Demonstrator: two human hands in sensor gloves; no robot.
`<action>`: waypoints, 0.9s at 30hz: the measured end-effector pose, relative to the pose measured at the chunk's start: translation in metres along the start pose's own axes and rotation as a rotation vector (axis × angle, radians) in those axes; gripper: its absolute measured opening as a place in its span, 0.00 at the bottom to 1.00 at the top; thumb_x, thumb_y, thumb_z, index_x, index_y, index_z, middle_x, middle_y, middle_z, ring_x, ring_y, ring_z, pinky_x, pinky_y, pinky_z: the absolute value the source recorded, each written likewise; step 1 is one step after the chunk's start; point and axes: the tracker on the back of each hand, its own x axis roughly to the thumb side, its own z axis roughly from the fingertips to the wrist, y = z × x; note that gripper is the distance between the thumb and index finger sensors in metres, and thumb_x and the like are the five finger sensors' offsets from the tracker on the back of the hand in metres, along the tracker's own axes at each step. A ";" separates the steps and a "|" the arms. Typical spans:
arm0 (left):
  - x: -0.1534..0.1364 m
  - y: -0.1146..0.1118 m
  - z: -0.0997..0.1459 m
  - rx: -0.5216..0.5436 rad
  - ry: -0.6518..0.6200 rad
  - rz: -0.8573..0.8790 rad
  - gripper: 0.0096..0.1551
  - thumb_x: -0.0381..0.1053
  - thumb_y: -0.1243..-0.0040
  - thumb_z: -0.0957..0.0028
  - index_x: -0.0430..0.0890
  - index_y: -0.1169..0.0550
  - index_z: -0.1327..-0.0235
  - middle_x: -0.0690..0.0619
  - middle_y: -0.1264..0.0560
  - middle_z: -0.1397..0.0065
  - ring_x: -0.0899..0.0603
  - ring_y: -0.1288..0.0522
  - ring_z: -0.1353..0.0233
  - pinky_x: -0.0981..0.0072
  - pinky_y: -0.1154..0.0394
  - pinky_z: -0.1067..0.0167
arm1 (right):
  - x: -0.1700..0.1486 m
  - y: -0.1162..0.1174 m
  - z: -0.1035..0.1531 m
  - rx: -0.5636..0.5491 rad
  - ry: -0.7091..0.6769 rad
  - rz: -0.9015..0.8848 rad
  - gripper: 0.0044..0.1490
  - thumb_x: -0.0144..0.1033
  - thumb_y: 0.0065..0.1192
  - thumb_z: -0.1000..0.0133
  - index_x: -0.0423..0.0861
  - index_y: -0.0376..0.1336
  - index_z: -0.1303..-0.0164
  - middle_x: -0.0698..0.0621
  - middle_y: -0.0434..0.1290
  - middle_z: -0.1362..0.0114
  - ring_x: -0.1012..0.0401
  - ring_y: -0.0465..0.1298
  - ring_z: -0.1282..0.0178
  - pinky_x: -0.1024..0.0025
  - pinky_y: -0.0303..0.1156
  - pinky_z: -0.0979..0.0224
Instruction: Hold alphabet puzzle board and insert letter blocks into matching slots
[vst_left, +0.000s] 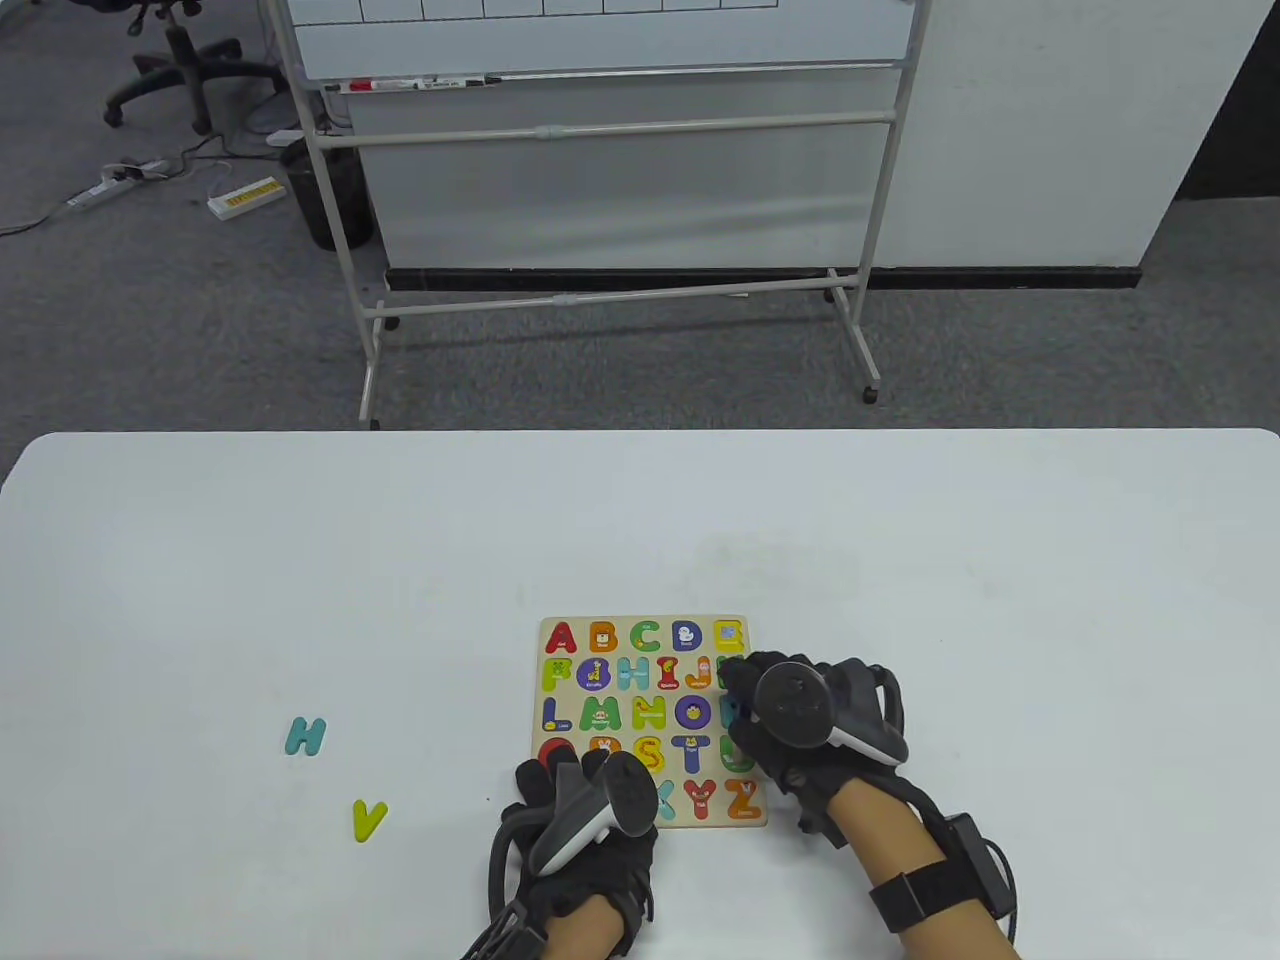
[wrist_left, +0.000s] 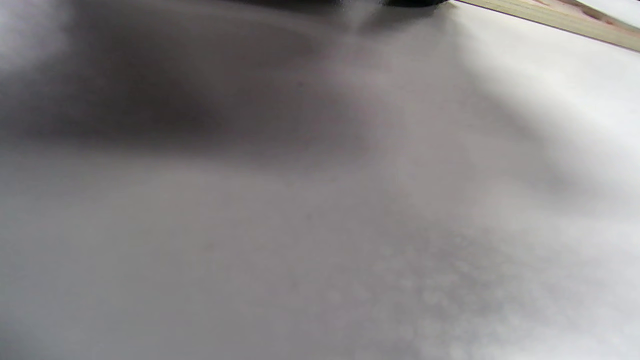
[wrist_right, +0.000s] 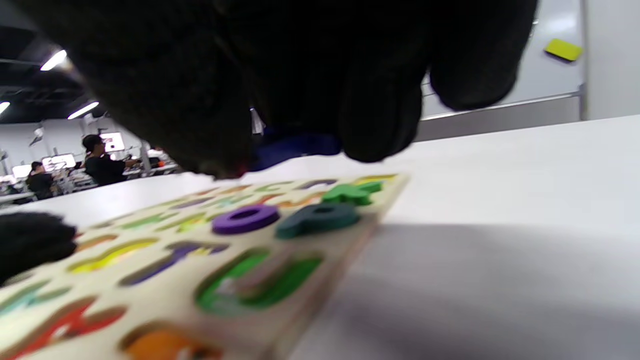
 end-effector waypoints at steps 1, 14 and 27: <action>0.000 0.000 0.000 0.001 -0.001 0.000 0.51 0.61 0.65 0.42 0.34 0.68 0.25 0.26 0.74 0.24 0.15 0.73 0.28 0.21 0.61 0.36 | 0.005 0.004 0.000 0.012 -0.020 0.013 0.42 0.43 0.81 0.54 0.44 0.69 0.28 0.41 0.76 0.28 0.48 0.83 0.39 0.42 0.72 0.32; 0.000 0.000 0.000 0.003 0.001 -0.006 0.51 0.61 0.65 0.42 0.34 0.68 0.25 0.26 0.74 0.24 0.15 0.73 0.27 0.21 0.60 0.36 | 0.042 0.026 0.001 0.046 -0.130 0.103 0.41 0.44 0.82 0.54 0.45 0.70 0.29 0.43 0.77 0.29 0.49 0.83 0.40 0.41 0.69 0.29; 0.000 0.000 0.000 0.001 -0.002 -0.001 0.51 0.61 0.64 0.42 0.34 0.68 0.25 0.26 0.74 0.24 0.15 0.73 0.27 0.21 0.61 0.36 | 0.046 0.029 0.000 0.041 -0.123 0.116 0.37 0.43 0.81 0.53 0.45 0.72 0.33 0.43 0.79 0.30 0.49 0.84 0.41 0.41 0.69 0.30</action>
